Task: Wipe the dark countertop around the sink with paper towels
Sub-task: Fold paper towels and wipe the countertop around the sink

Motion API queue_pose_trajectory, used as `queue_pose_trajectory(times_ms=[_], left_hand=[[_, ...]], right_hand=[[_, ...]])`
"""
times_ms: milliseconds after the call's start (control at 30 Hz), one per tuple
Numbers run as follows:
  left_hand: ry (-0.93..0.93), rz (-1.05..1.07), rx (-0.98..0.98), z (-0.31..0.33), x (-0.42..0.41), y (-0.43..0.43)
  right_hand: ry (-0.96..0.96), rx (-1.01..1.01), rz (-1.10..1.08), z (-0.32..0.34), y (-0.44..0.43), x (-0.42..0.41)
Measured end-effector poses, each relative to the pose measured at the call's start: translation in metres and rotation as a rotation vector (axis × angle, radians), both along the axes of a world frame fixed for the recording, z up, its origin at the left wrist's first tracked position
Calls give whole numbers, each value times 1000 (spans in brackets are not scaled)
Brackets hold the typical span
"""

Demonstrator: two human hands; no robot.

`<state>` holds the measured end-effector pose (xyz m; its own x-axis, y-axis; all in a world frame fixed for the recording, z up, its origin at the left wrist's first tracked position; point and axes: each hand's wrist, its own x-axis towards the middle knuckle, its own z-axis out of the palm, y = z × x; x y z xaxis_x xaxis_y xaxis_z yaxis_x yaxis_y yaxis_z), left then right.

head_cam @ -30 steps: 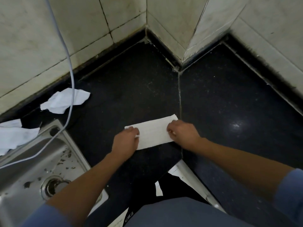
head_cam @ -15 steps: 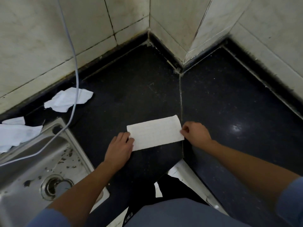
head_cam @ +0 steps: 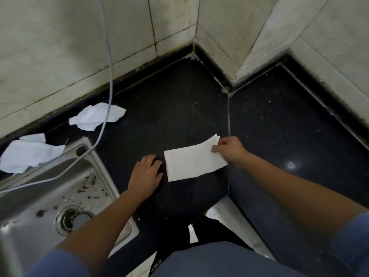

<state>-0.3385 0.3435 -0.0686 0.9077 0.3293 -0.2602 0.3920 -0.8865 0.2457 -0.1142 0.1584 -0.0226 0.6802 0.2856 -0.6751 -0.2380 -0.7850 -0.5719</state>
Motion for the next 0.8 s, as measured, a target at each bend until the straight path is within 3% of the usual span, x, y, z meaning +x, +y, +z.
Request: queue_pose_trajectory(times_ms=[167, 400, 533, 700, 733, 800], left_hand=[[21, 126, 19, 9, -27, 20], [55, 174, 16, 11, -55, 29], [11, 152, -14, 9, -48, 26], [-59, -92, -9, 9, -11, -2], [-33, -149, -10, 7, -3, -9], [66, -210, -11, 1, 10, -16]], right_hand=[[118, 101, 133, -2, 58, -54], [-2, -47, 389, -39, 96, -98], [7, 15, 379, -43, 87, -91], [-687, -4, 879, -33, 37, -67], [-761, -2, 994, -36, 29, -65], [-707, -124, 1181, -43, 22, -62]])
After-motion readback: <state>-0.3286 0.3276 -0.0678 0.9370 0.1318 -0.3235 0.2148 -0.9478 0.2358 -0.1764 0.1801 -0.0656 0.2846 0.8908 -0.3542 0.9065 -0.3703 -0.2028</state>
